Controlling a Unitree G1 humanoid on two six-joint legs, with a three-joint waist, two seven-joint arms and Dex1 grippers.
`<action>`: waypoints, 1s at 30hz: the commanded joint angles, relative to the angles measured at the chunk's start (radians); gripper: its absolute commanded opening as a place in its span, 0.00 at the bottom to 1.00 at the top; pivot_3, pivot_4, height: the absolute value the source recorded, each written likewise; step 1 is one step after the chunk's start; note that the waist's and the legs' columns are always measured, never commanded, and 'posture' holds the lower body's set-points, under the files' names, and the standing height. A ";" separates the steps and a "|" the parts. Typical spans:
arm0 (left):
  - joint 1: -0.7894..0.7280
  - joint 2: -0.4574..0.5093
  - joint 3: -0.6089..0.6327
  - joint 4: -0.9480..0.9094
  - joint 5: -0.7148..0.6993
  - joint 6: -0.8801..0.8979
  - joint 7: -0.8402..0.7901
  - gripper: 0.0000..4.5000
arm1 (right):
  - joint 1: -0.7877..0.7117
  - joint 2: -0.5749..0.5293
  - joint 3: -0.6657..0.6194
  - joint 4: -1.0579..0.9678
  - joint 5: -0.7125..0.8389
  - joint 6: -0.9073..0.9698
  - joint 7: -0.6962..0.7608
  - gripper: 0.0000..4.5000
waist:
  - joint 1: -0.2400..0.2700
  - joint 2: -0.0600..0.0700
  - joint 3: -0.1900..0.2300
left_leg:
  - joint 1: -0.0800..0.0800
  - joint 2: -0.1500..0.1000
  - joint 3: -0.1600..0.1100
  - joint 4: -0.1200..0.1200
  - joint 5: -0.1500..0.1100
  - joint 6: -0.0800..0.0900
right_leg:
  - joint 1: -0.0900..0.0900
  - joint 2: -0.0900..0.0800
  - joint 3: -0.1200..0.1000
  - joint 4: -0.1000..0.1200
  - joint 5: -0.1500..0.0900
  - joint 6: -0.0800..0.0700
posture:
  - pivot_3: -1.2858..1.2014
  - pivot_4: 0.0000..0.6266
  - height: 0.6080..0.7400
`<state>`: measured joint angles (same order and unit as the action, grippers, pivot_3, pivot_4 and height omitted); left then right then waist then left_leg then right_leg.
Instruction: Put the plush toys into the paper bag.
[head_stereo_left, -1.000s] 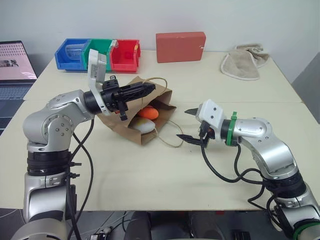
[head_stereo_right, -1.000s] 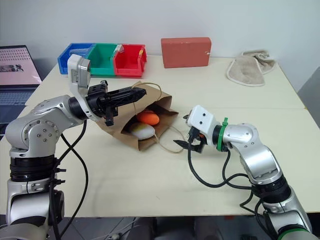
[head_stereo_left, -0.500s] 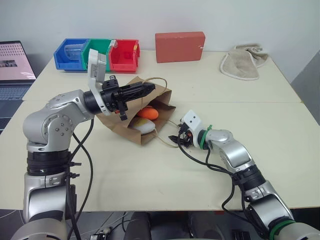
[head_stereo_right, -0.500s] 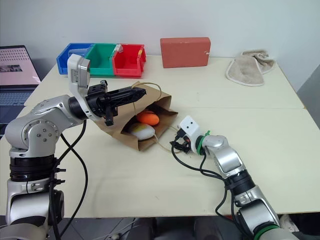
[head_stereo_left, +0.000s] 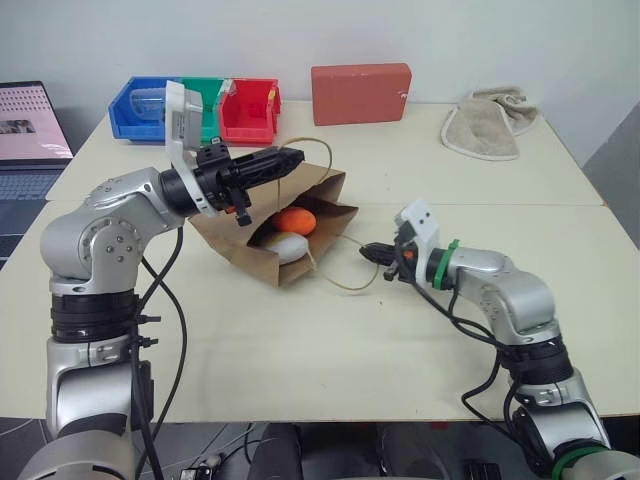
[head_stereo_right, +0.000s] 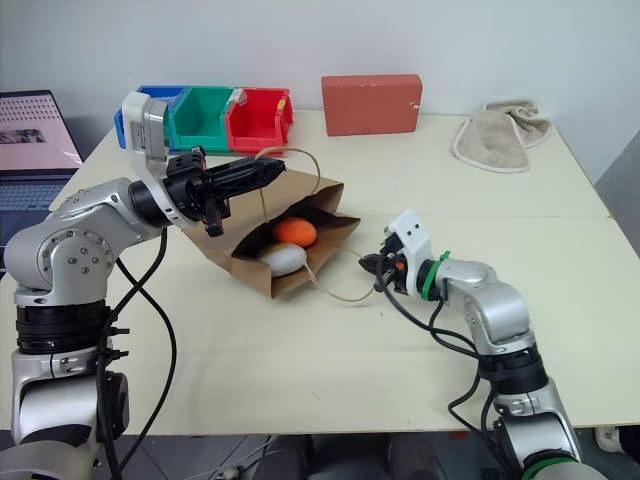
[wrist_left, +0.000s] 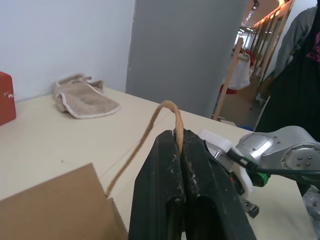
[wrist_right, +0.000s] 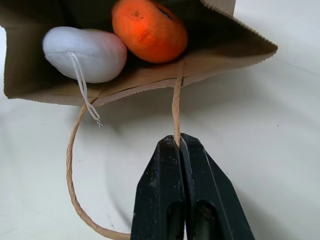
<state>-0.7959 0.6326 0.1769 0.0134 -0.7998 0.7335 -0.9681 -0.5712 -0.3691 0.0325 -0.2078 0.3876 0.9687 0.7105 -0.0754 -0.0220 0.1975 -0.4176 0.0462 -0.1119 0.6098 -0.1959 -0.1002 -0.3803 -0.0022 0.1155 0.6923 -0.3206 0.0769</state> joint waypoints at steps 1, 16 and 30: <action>-0.088 -0.031 0.010 0.063 0.035 -0.067 0.015 0.00 | -0.111 -0.061 -0.171 -0.101 0.156 0.143 0.005 0.01 | 0.003 0.000 0.000 | 0.000 0.000 0.000 0.000 0.000 0.000 | 0.000 0.000 0.000 0.000 0.000 0.000 | 0.52 0.24 1.00; -0.210 -0.121 -0.051 0.359 0.209 -0.219 -0.037 0.00 | -0.356 -0.054 -0.249 0.079 0.251 0.222 -0.158 0.01 | -0.006 0.000 0.000 | -0.004 0.000 0.000 -0.001 0.000 0.000 | -0.004 0.000 0.000 -0.001 0.000 0.000 | 0.52 0.24 1.00; -0.130 0.017 -0.016 0.283 0.249 -0.222 -0.102 0.68 | -0.381 -0.223 -0.268 -0.049 0.336 0.201 -0.074 1.00 | -0.007 0.004 0.002 | -0.008 0.000 0.000 -0.001 0.000 0.000 | -0.009 0.000 0.000 0.001 0.000 0.000 | 0.52 0.24 1.00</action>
<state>-0.9319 0.6164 0.1188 0.3500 -0.5374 0.5121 -1.0530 -0.9375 -0.5497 -0.2016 -0.1912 0.6926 1.1946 0.5987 -0.0828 -0.0183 0.1998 -0.4260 0.0459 -0.1116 0.6091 -0.1959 -0.1000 -0.3892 -0.0025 0.1157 0.6931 -0.3206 0.0769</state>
